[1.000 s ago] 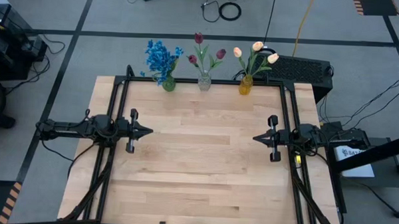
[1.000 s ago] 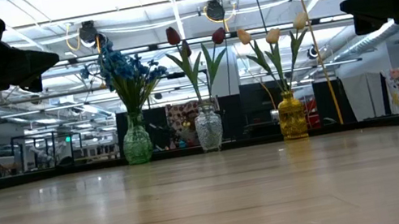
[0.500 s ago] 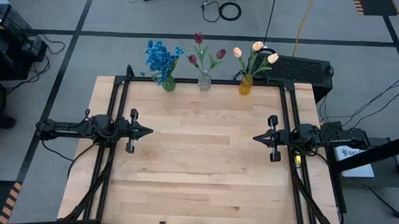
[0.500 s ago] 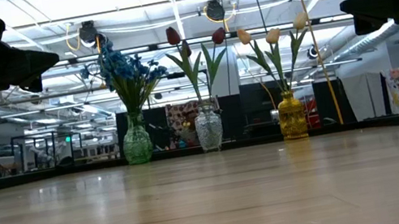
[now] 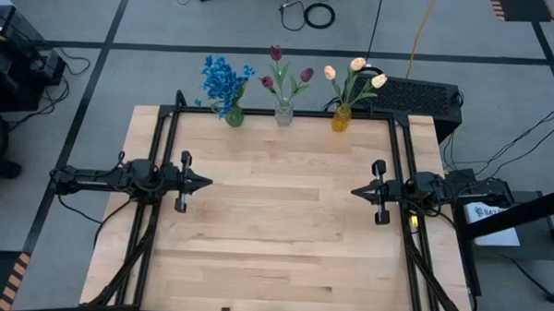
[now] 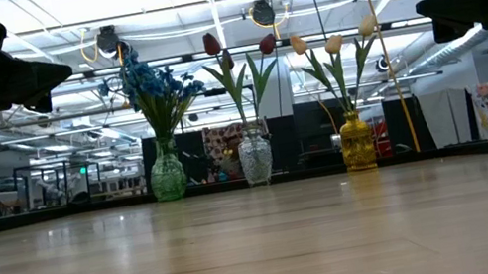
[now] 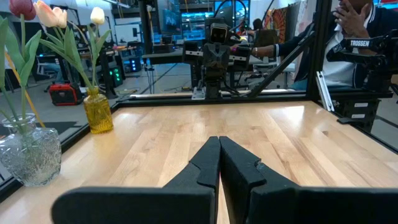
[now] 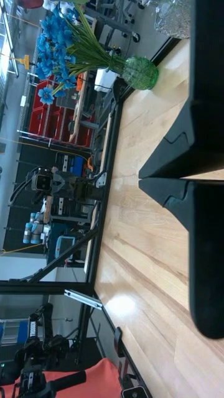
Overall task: Sort flowers into vase by color
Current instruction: Return to Home Position
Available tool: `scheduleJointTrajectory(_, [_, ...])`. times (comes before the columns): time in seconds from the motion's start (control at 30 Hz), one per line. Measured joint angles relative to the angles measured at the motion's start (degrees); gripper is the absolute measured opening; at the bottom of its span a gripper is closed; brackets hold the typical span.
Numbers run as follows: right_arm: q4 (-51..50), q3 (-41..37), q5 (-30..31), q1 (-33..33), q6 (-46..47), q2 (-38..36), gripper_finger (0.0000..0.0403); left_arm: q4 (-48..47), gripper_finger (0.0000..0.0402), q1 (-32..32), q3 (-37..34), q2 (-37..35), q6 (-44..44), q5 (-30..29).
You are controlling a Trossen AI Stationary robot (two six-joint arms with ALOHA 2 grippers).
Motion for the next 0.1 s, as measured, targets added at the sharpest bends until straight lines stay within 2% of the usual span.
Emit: scheduleJointTrajectory(0.1, [0.0,0.0,0.0,0.0,0.0,0.0,0.0000,0.0,0.0013,0.0,0.0,0.0,0.0,0.0])
